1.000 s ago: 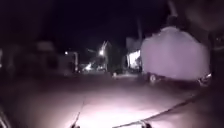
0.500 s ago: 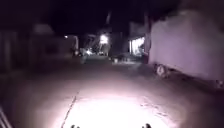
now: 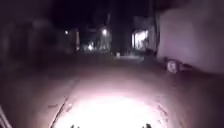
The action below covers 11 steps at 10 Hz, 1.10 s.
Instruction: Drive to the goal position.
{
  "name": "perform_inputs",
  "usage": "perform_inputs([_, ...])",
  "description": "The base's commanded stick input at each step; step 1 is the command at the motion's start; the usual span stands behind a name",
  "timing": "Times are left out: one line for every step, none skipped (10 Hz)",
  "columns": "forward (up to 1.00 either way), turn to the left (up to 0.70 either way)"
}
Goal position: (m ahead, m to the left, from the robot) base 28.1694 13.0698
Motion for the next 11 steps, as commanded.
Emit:
perform_inputs([0.85,0.00])
perform_inputs([0.85,0.00])
perform_inputs([0.85,0.00])
perform_inputs([0.85,0.00])
perform_inputs([0.85,0.00])
perform_inputs([0.85,0.00])
perform_inputs([0.85,0.00])
perform_inputs([0.85,0.00])
perform_inputs([0.85,0.00])
perform_inputs([0.85,0.00])
perform_inputs([0.85,0.00])
